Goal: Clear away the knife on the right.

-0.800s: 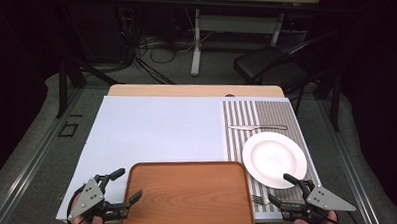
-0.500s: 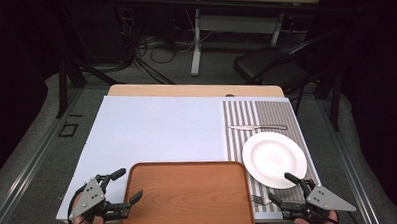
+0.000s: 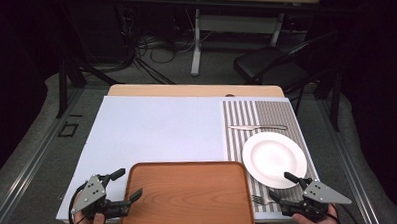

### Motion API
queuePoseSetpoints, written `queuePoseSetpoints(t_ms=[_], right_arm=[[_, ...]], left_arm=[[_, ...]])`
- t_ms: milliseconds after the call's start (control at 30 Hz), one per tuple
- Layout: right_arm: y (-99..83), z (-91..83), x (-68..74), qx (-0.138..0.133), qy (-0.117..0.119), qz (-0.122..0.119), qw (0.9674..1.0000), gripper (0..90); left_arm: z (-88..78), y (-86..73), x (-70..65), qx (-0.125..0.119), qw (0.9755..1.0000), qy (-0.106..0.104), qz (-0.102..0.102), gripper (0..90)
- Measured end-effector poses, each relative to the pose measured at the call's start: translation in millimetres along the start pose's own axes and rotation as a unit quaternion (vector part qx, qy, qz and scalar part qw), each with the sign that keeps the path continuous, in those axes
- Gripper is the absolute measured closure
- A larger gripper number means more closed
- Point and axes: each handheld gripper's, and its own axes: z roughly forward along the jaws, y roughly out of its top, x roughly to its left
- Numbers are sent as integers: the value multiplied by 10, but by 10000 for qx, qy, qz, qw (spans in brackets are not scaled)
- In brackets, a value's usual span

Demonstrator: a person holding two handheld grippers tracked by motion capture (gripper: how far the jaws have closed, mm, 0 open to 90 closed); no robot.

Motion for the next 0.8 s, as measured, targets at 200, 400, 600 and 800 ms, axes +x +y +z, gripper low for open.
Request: queuePoseSetpoints(t_ms=[200, 400, 600, 800], right_arm=[[54, 26, -55, 454, -65, 182, 9988, 227], [179, 109, -139, 942, -19, 427, 9946, 229], [351, 213, -235, 1259, -42, 500, 9908, 244], [487, 383, -424, 1547, -194, 595, 9860, 266]], left_arm=[[36, 49, 37, 293, 9992, 70, -253, 160], [121, 162, 70, 588, 9974, 80, -419, 160], [271, 256, 131, 681, 9952, 160, -686, 160], [382, 282, 196, 793, 9937, 128, -782, 160]])
